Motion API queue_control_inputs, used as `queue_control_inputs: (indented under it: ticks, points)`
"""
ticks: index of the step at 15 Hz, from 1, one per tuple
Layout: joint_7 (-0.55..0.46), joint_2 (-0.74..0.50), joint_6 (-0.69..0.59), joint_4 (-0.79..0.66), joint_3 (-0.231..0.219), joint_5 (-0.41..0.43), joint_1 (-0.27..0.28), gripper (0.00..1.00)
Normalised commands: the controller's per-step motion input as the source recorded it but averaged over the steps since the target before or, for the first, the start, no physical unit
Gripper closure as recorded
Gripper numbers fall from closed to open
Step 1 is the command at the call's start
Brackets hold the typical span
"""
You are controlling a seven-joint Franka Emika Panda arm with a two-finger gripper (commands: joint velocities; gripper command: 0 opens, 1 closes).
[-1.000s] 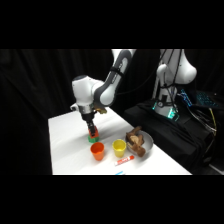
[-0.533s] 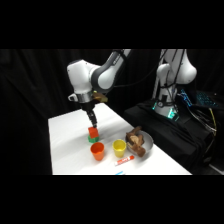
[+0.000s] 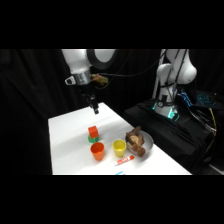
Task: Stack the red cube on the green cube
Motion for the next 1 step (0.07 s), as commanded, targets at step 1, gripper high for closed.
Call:
queue_control_inputs:
  ticks: [1]
  points:
    - [-0.18,-0.09,-0.39,0.18,-0.043,0.043,0.001,0.0]
